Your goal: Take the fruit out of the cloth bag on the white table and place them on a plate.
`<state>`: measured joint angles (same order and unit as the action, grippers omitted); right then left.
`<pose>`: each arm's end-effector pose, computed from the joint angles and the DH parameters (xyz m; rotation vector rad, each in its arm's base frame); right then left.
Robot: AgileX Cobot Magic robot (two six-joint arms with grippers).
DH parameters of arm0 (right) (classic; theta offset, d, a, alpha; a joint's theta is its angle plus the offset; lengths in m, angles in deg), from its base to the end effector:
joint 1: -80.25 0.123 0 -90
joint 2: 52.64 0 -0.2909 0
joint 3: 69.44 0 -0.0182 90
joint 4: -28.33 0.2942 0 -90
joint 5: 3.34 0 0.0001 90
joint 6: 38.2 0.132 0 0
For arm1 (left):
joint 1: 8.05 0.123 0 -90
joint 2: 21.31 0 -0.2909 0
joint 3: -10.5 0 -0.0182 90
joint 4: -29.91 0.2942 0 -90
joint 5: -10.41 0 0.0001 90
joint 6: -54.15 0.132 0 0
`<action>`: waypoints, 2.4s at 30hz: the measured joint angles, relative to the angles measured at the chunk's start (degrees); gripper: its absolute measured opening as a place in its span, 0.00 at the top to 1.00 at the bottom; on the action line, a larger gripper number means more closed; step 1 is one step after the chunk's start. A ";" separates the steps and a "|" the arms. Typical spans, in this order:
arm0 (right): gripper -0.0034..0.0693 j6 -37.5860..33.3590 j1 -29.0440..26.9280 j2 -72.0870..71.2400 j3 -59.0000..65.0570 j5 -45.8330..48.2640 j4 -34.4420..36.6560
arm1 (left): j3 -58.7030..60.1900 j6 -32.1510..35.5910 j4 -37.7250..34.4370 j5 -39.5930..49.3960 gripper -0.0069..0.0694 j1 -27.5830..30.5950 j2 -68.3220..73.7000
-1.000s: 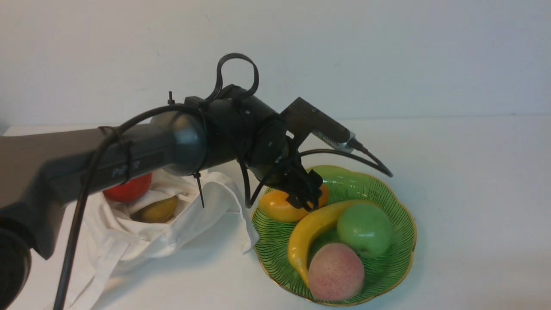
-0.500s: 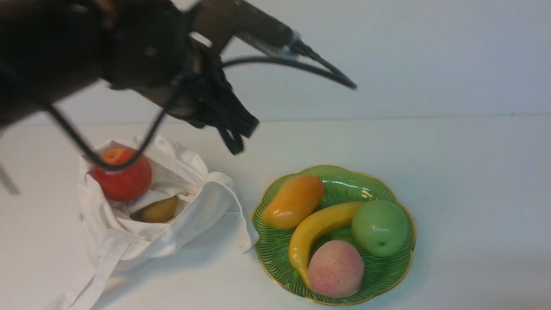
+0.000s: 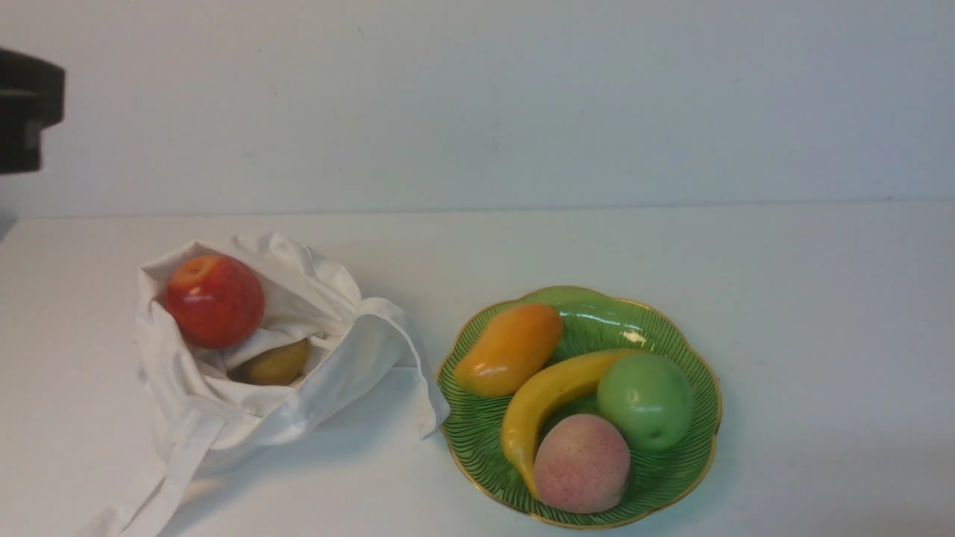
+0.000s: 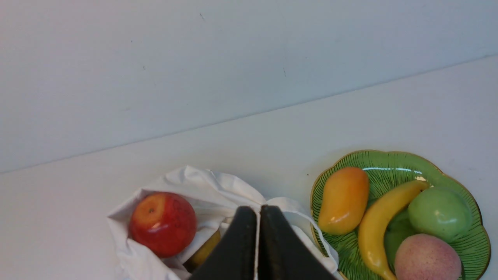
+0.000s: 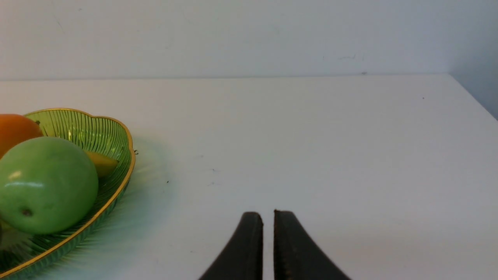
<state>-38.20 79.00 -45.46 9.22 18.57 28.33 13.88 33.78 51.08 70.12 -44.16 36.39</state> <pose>0.1291 -0.0028 0.1585 0.0205 1.8805 -0.0150 0.1882 -0.0863 0.4662 0.2864 2.0337 -0.1633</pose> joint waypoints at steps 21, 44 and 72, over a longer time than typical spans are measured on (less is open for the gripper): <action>0.90 0.00 0.00 0.00 0.00 0.00 0.32 | 4.33 1.74 1.26 3.39 0.92 0.00 -12.79; 0.90 0.00 0.00 0.00 0.00 0.00 0.00 | 74.49 22.92 -19.63 -37.60 0.92 30.31 -50.65; 0.90 0.00 0.00 0.00 0.00 0.00 0.00 | 75.48 23.02 -20.47 -37.71 0.92 33.03 -50.65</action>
<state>-38.20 79.00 -45.46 9.22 18.57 28.33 89.35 56.80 30.60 32.41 -11.13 -14.27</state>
